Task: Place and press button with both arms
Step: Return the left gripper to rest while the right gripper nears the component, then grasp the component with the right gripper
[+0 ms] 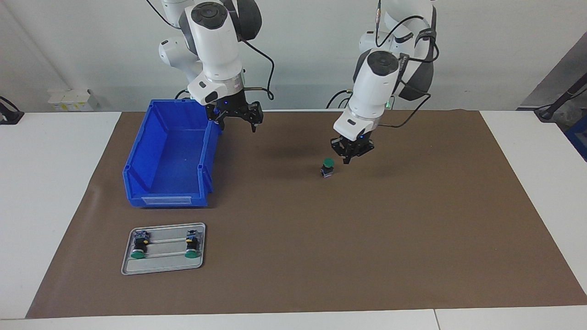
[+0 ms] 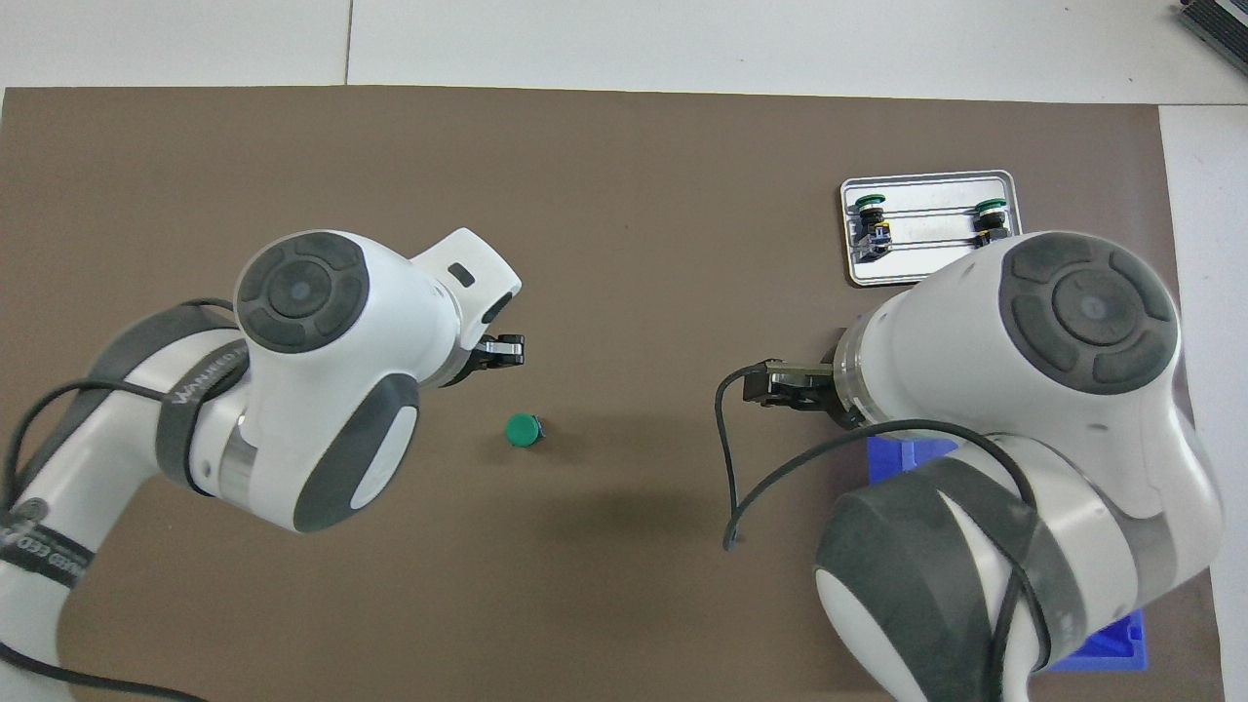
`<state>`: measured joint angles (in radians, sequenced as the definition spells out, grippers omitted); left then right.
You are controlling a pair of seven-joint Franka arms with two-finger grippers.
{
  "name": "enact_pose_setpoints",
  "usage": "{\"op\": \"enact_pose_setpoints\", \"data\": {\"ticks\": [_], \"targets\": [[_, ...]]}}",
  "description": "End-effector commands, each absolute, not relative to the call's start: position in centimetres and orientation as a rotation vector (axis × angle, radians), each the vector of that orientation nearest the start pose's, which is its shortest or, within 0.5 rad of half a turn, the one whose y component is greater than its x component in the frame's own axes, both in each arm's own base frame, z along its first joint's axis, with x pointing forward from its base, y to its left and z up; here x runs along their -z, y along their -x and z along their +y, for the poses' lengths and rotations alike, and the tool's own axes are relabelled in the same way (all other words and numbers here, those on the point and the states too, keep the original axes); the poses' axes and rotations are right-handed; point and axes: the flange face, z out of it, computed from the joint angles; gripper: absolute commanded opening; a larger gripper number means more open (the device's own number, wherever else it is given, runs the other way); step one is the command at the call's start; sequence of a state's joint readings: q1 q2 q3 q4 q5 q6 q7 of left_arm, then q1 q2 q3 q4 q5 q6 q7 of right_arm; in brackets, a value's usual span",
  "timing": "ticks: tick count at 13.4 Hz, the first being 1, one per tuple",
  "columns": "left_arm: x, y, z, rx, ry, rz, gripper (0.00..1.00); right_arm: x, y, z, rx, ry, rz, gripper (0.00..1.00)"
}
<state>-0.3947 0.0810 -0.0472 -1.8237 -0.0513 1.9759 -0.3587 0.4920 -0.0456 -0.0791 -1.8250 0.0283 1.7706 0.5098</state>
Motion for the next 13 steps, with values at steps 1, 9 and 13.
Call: {"op": "enact_pose_setpoints", "data": {"ticks": [1, 9, 13], "targets": [[-52.9, -56.6, -18.9, 0.071, 3.191, 0.134, 0.11, -53.8, -49.5, 22.7, 0.028, 3.079, -0.051, 1.00], [-59.9, -55.3, -4.3, 0.117, 3.164, 0.221, 1.00, -44.8, -48.4, 40.2, 0.247, 2.956, -0.108, 1.00], [-62.1, -54.8, -4.1, 0.049, 3.168, 0.212, 1.00, -41.3, -48.6, 45.5, 0.271, 2.956, -0.157, 1.00]]}}
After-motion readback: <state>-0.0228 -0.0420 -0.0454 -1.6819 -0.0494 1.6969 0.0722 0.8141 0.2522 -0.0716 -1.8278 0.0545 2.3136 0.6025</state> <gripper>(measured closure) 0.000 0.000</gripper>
